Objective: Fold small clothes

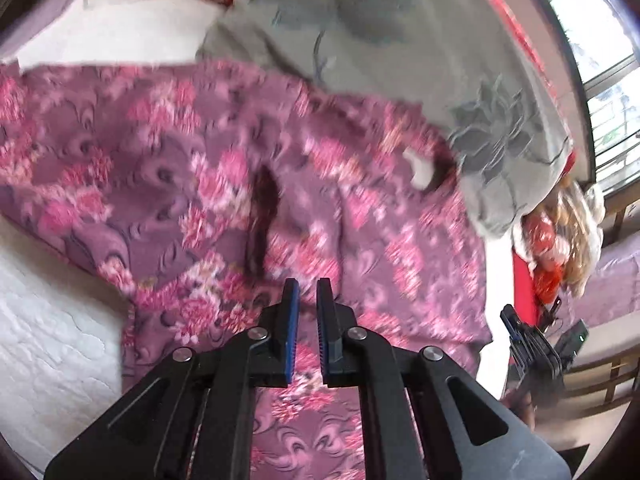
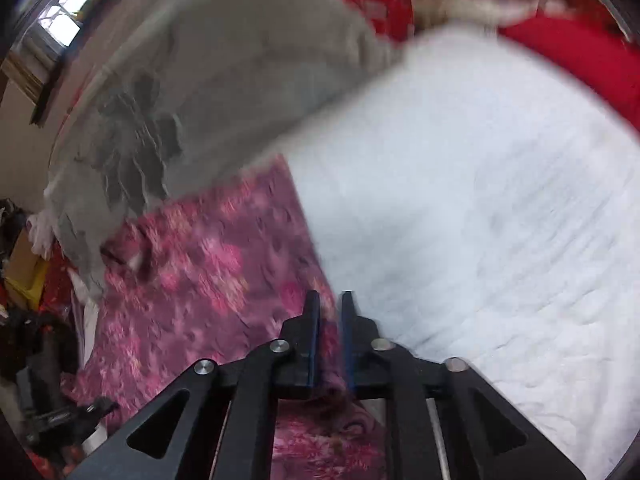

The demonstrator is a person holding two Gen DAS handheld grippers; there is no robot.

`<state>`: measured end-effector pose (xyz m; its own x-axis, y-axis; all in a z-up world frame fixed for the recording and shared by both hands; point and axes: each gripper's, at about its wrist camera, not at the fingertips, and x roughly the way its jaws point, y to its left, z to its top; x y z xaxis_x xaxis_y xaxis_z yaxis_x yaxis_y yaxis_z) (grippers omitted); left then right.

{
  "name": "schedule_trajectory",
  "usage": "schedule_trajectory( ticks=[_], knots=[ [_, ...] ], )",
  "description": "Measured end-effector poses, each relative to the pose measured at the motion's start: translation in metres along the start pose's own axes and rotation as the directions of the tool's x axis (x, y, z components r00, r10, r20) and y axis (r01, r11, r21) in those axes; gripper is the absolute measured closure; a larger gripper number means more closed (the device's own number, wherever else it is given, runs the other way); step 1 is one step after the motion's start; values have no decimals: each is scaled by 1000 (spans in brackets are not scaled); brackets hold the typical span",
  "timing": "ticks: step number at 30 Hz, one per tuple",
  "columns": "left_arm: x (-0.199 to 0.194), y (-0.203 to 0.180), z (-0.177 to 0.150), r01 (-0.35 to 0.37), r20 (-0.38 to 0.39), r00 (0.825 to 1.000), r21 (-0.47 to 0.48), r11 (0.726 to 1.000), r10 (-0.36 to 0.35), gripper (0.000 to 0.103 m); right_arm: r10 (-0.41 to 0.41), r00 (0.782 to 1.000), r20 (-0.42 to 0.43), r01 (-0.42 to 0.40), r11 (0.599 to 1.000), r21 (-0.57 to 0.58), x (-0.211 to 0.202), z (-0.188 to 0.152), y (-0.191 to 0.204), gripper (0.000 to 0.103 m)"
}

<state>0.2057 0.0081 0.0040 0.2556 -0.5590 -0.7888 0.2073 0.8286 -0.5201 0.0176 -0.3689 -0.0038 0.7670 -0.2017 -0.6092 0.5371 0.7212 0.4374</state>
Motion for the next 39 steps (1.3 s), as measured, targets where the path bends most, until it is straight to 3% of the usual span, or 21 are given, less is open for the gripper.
schedule_trajectory(
  ticks=[2, 4, 6, 8, 10, 12, 14, 16, 19, 20, 23, 24, 26, 28, 31, 33, 36, 37, 38, 39],
  knots=[
    [8, -14, 3, -21, -5, 1000, 46, 999, 22, 95, 55, 998, 12, -54, 997, -61, -4, 0, 22, 88],
    [25, -21, 4, -74, -22, 997, 77, 994, 76, 94, 86, 995, -43, -91, 987, -132, 5, -7, 43, 86],
    [49, -18, 3, -135, -81, 986, 91, 987, 143, 94, 81, 986, -147, -106, 978, -178, 26, -24, 57, 79],
    [44, -12, 4, -106, -70, 991, 72, 992, 111, 94, 0, 962, -273, -59, 976, -209, 53, -42, 64, 80],
    [27, -7, 6, -83, -57, 995, 58, 995, 86, 94, -29, 983, -184, -22, 962, -274, 39, -47, 79, 78],
    [4, 3, 12, -79, -7, 997, 54, 995, 80, 94, 43, 986, -164, -92, 947, -307, 28, -50, 104, 78],
    [-21, 22, 19, -106, 36, 994, 42, 993, 105, 85, 77, 981, -178, -137, 925, -356, 30, -54, 135, 77],
    [-48, 50, 28, -140, 86, 987, 4, 990, 139, 61, 119, 967, -226, -204, 892, -403, 38, -64, 174, 77],
    [-91, 102, 40, -251, 174, 951, -54, 967, 256, 59, 162, 943, -290, -282, 852, -441, 61, -88, 225, 77],
    [-105, 122, 47, -298, 198, 931, -75, 952, 307, 59, 174, 934, -311, -305, 842, -445, 70, -95, 240, 77],
    [-132, 175, 64, -397, 214, 887, -103, 912, 410, 54, 190, 903, -385, -360, 822, -440, 93, -116, 267, 77],
    [-136, 190, 69, -412, 203, 883, -101, 906, 424, 53, 164, 901, -402, -353, 814, -461, 104, -127, 272, 72],
    [-144, 218, 79, -434, 181, 878, -90, 897, 443, 53, 195, 920, -340, -355, 782, -512, 102, -141, 273, 72],
    [-146, 234, 89, -446, 162, 878, -64, 893, 450, 53, 230, 929, -289, -357, 758, -546, 95, -152, 264, 72],
    [-134, 238, 98, -480, 158, 866, -7, 877, 475, 47, 263, 915, -306, -390, 769, -506, 92, -147, 255, 72],
    [-120, 230, 106, -524, 180, 840, 20, 851, 513, 43, 289, 904, -315, -414, 774, -479, 91, -143, 250, 72],
    [-101, 237, 116, -594, 175, 791, -13, 804, 587, 43, 289, 906, -309, -412, 771, -485, 88, -146, 249, 72],
    [-98, 242, 119, -615, 169, 773, -37, 788, 611, 45, 290, 905, -312, -414, 773, -482, 89, -145, 248, 72],
    [-95, 246, 122, -619, 163, 769, -55, 784, 618, 52, 293, 903, -314, -417, 773, -478, 91, -144, 249, 72],
    [-94, 249, 123, -595, 151, 788, -64, 801, 597, 83, 297, 901, -316, -421, 774, -473, 96, -145, 254, 72]
  ],
)
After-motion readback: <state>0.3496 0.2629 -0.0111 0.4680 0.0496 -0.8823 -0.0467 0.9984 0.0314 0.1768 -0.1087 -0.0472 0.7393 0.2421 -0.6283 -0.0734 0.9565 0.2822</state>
